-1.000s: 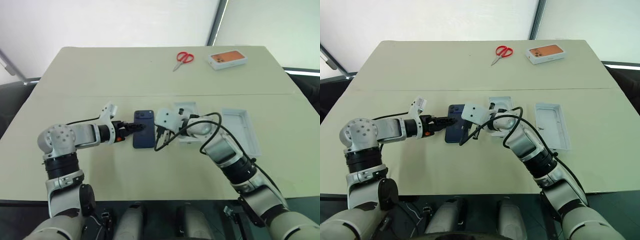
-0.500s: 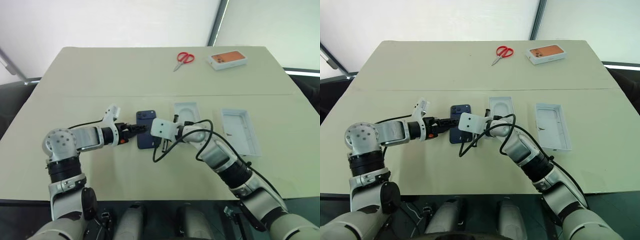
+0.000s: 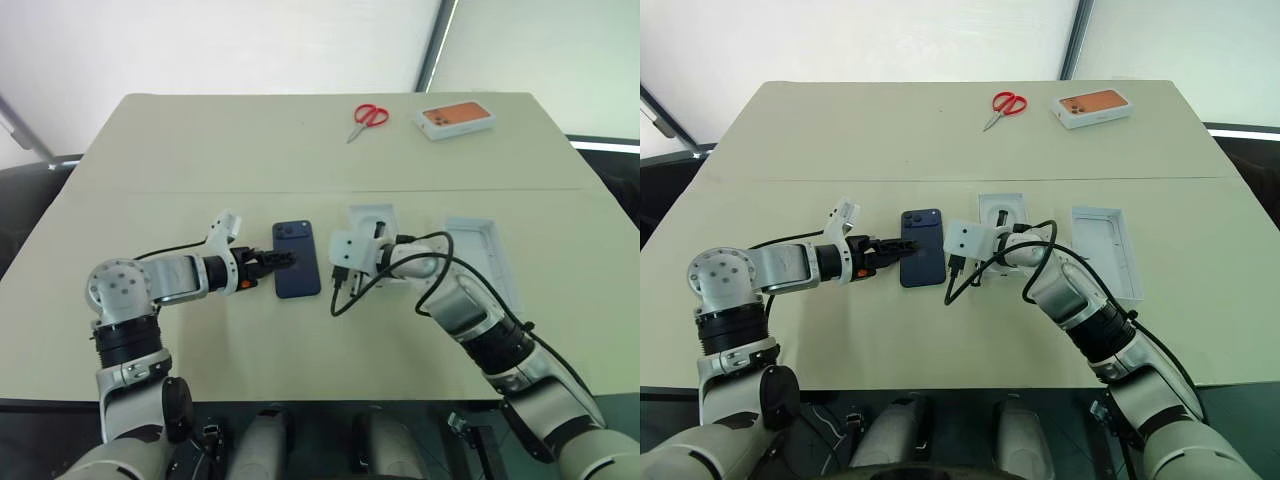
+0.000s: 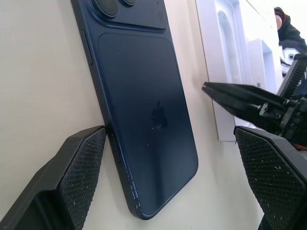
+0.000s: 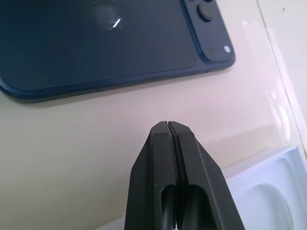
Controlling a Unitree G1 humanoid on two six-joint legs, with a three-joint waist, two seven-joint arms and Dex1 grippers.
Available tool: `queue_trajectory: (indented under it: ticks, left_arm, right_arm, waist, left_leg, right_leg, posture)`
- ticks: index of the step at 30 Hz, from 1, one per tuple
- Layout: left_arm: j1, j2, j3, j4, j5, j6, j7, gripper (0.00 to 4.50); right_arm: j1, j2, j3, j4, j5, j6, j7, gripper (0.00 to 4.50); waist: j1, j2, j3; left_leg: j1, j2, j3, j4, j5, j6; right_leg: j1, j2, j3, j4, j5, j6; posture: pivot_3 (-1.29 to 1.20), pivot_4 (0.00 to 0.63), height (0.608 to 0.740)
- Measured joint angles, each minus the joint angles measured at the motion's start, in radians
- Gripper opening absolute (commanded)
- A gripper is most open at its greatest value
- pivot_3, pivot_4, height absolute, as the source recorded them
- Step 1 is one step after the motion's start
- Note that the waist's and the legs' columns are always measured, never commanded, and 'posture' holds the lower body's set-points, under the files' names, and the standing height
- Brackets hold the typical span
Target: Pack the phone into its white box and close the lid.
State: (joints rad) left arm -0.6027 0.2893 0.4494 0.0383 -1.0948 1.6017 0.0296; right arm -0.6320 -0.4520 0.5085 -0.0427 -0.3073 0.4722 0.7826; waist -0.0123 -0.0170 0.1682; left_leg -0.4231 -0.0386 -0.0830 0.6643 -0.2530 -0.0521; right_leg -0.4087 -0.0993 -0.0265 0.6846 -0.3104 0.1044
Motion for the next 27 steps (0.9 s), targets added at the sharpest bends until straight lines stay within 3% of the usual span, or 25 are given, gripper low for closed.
queue_trajectory:
  ticks: [22, 27]
  left_arm:
    - [0.000, -0.056, 0.050, 0.008, -0.066, 0.004, 0.112, 4.45]
    - [-0.012, -0.136, 0.078, 0.052, -0.128, 0.004, 0.133, 4.45]
  right_arm:
    - [0.000, 0.082, 0.014, 0.068, -0.048, -0.052, -0.008, 0.00]
    - [0.001, 0.116, 0.023, 0.069, -0.047, -0.066, -0.005, 0.00]
  waist:
    - [0.000, 0.000, 0.000]
    - [-0.007, -0.001, 0.000]
  left_leg:
    - [0.002, 0.000, 0.000, 0.000, 0.000, 0.000]
    - [0.002, 0.000, 0.001, 0.000, 0.000, 0.000]
  right_leg:
    - [0.002, 0.000, 0.000, 0.000, 0.000, 0.000]
    - [0.001, 0.001, 0.000, 0.000, 0.000, 0.000]
  posture:
    - [0.00, 0.150, 0.697]
    - [0.00, 0.150, 0.697]
